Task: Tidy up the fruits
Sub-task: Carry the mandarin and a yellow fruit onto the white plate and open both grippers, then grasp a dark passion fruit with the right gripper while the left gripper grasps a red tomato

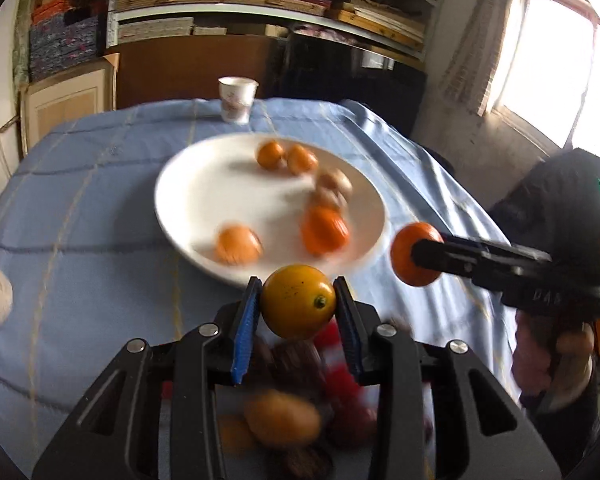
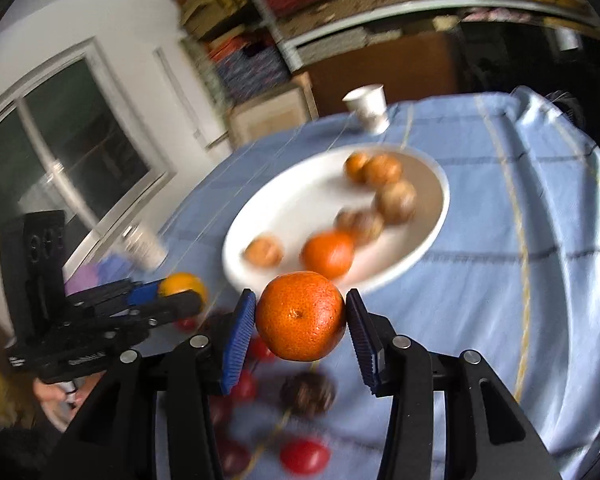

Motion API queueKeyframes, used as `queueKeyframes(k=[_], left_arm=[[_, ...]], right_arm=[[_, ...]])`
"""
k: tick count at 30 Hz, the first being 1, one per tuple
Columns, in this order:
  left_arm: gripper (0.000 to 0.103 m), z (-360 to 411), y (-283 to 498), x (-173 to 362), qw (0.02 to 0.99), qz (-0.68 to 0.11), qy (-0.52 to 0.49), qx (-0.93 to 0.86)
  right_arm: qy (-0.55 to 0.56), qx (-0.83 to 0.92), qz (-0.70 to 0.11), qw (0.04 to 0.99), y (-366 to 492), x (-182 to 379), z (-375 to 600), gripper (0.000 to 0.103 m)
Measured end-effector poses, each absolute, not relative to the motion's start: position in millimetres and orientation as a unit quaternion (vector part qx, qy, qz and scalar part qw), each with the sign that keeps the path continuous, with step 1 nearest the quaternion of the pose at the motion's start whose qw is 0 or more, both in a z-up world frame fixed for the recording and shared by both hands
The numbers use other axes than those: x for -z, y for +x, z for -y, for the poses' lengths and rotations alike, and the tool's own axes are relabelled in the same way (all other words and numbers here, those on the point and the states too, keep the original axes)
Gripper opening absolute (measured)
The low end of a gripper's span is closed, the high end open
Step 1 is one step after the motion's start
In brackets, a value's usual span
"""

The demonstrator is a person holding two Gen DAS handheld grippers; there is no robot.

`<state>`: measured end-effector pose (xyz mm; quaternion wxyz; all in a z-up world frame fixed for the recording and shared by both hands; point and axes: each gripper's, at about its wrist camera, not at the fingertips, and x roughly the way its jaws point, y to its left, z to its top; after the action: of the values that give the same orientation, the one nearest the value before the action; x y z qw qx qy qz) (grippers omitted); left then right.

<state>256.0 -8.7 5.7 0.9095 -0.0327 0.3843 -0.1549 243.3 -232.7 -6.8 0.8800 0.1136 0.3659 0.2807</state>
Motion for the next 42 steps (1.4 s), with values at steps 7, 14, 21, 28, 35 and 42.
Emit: queueKeyframes(k=[7, 14, 21, 28, 35, 42], left_arm=[[0.036, 6, 328, -13, 0.904, -0.41, -0.024, 0.118], [0.097, 8, 350, -11, 0.913, -0.404, -0.006, 0.059], [0.098, -22, 289, -44, 0.938, -0.34, -0.036, 0.048], [0.099, -70, 245, 1, 0.925, -0.373, -0.059, -0.043], [0.099, -98, 231, 15, 0.906, -0.398, -0.136, -0.044], [0.099, -83, 229, 15, 0.911, -0.4, -0.093, -0.047]], right_arm=[[0.097, -0.226, -0.367, 0.897, 285, 16, 229, 0.047], [0.126, -0.244, -0.367, 0.889, 302, 21, 236, 0.061], [0.11, -0.265, -0.331, 0.899, 262, -8, 242, 0.062], [0.031, -0.245, -0.375, 0.893, 232, 4, 214, 0.062], [-0.048, -0.224, -0.443, 0.867, 218, 41, 183, 0.062], [-0.062, -0.235, -0.448, 0.86, 213, 44, 179, 0.062]])
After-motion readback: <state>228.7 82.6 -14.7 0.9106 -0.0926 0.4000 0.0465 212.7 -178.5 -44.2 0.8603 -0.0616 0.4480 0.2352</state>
